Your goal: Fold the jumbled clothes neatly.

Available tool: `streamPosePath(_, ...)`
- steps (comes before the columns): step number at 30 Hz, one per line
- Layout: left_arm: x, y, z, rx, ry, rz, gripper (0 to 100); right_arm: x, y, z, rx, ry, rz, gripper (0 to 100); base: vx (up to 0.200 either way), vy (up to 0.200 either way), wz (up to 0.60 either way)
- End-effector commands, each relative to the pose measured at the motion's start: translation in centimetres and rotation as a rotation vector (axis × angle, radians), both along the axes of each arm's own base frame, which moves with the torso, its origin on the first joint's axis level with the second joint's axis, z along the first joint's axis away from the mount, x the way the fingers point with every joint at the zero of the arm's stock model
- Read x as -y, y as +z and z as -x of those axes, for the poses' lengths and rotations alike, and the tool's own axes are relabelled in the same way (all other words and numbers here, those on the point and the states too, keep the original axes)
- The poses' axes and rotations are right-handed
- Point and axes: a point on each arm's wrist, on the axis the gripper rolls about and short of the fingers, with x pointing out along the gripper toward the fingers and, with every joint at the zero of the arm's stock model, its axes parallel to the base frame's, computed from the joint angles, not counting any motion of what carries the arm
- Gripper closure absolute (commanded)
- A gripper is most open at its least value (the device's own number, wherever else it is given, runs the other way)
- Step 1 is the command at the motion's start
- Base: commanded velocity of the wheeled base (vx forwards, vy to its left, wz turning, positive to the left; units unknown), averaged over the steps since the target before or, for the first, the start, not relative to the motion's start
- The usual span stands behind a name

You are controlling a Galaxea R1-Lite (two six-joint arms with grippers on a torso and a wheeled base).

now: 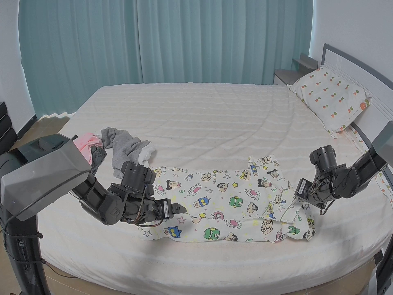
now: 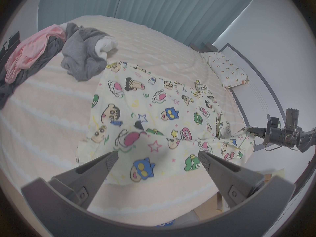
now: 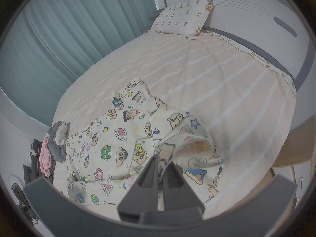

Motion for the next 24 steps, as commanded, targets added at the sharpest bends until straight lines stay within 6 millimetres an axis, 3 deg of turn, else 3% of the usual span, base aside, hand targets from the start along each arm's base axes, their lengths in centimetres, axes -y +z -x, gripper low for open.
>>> streamPosePath(1,0.0,-0.1,0.4,0.004,-0.04,-0.032,0,0.0,0.5,0.3,0.009,0.002,-0.001,100,0.2,0.0,0.0)
streamPosePath(3,-0.1,-1.1,0.7,-0.019,-0.068,-0.089,0,-0.1,0.1,0.9,-0.012,0.009,0.003,100,0.2,0.0,0.0)
streamPosePath(12,0.1,-3.6,1.5,-0.147,-0.071,-0.271,0,-0.2,-1.6,3.0,-0.097,0.023,0.022,100,0.0,0.0,0.0)
streamPosePath(24,0.8,-5.0,1.8,-0.149,-0.07,-0.355,0,-0.2,-0.7,4.8,-0.088,0.031,0.015,100,0.0,0.0,0.0)
